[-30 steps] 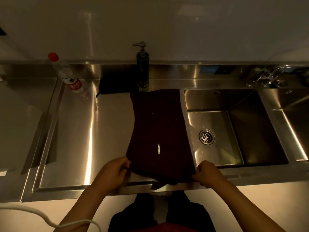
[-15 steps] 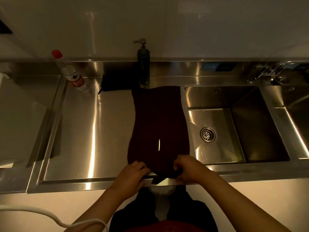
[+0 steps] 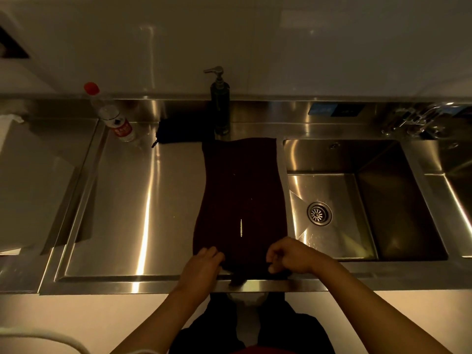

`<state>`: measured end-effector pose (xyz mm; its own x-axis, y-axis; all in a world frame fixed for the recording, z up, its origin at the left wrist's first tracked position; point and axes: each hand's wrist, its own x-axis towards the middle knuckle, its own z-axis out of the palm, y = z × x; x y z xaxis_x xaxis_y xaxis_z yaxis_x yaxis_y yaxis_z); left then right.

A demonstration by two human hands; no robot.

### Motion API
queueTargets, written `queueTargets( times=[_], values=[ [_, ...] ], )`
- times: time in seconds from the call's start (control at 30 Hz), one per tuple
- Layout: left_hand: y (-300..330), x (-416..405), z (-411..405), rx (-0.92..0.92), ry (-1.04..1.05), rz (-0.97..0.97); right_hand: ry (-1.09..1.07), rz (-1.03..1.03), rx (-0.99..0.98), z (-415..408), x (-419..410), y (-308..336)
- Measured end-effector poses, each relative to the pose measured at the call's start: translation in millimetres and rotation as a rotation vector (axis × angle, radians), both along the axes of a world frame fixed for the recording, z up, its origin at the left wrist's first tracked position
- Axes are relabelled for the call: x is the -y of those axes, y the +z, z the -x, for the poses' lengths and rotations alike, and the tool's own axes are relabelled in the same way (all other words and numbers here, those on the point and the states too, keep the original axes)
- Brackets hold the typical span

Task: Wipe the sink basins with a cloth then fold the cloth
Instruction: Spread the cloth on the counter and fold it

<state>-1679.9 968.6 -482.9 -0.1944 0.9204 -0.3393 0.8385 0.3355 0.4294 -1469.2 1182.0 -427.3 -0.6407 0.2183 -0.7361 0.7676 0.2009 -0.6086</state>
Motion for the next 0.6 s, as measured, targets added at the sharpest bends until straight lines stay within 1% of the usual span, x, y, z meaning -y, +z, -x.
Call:
queueTargets(
  times=[0.07,0.17,0.23,0.3,0.37,0.43,0.5,0.53,0.6],
  values=[
    [-1.0,1.0,-7.0,0.027,-0.02,0.033,0.116,-0.003,0.082,0.5,0.1,-3.4],
    [-2.0,3.0,-9.6,0.112,0.024,0.053,0.222,-0.12,0.167,0.5,4.7,-13.3],
    [0.1,2.3,-9.0,0.138,0.038,0.056,0.245,-0.19,0.164,1.3,6.9,-16.7],
    [0.7,1.2,-7.5,0.171,0.07,0.065,0.23,-0.176,0.156,1.6,7.7,-17.8],
    [3.4,-1.7,-3.9,0.233,0.128,0.097,0.151,-0.095,0.128,-0.2,4.9,-15.5],
    [8.1,-7.8,5.7,0.345,0.218,0.131,0.039,-0.035,0.074,-1.0,-4.3,-8.0],
    [13.5,-18.1,19.0,0.431,0.315,0.101,-0.096,-0.044,0.007,3.8,-17.0,-1.0],
    [15.7,-25.5,26.3,0.432,0.361,0.058,-0.193,-0.062,-0.036,8.9,-23.8,1.7],
    [18.8,-43.4,42.0,0.343,0.442,-0.065,-0.429,-0.133,-0.127,23.3,-36.5,4.4]
  ],
)
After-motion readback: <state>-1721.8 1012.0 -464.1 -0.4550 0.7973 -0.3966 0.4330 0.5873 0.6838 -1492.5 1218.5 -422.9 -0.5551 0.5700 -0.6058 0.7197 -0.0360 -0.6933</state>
